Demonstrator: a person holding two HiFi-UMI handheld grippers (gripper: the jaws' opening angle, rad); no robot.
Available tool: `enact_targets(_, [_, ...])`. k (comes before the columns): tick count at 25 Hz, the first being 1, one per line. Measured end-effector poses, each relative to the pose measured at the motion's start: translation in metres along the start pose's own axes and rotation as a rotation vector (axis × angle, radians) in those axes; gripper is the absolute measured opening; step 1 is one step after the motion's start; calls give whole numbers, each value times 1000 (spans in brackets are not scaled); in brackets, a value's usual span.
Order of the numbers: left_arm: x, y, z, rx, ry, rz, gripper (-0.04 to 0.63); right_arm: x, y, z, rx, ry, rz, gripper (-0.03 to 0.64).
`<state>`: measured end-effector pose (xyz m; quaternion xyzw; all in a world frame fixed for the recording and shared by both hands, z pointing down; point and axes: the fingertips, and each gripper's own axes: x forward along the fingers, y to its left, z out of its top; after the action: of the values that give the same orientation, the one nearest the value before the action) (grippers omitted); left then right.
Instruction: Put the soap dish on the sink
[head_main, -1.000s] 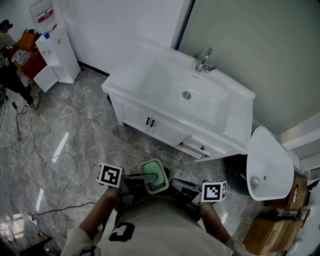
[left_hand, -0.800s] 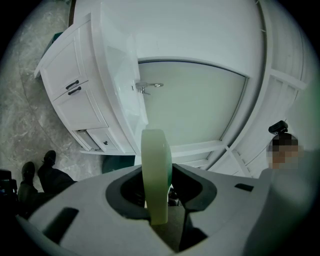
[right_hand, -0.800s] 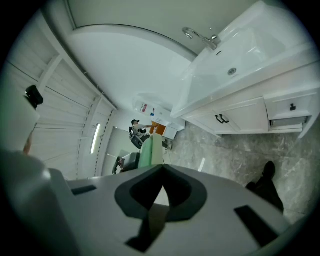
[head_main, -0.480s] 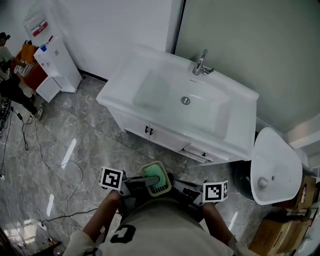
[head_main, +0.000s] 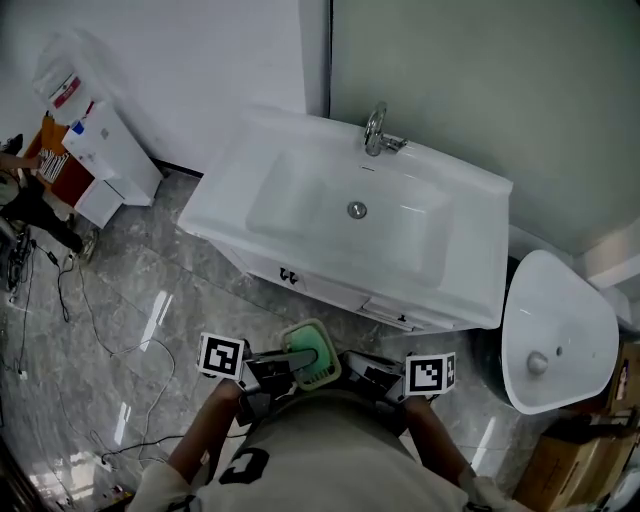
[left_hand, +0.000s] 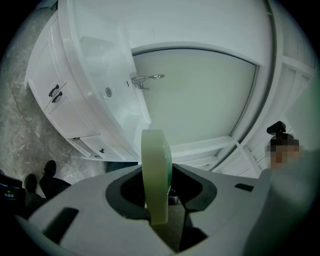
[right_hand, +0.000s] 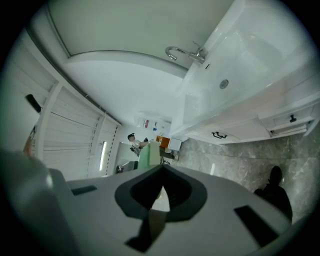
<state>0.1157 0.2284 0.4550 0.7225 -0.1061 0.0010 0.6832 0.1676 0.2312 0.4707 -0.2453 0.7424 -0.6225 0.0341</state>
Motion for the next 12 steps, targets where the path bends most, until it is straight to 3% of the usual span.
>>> enact_targets(12, [26, -6, 26, -3, -80, 76, 146, 1, -9, 36, -20, 91, 71, 9])
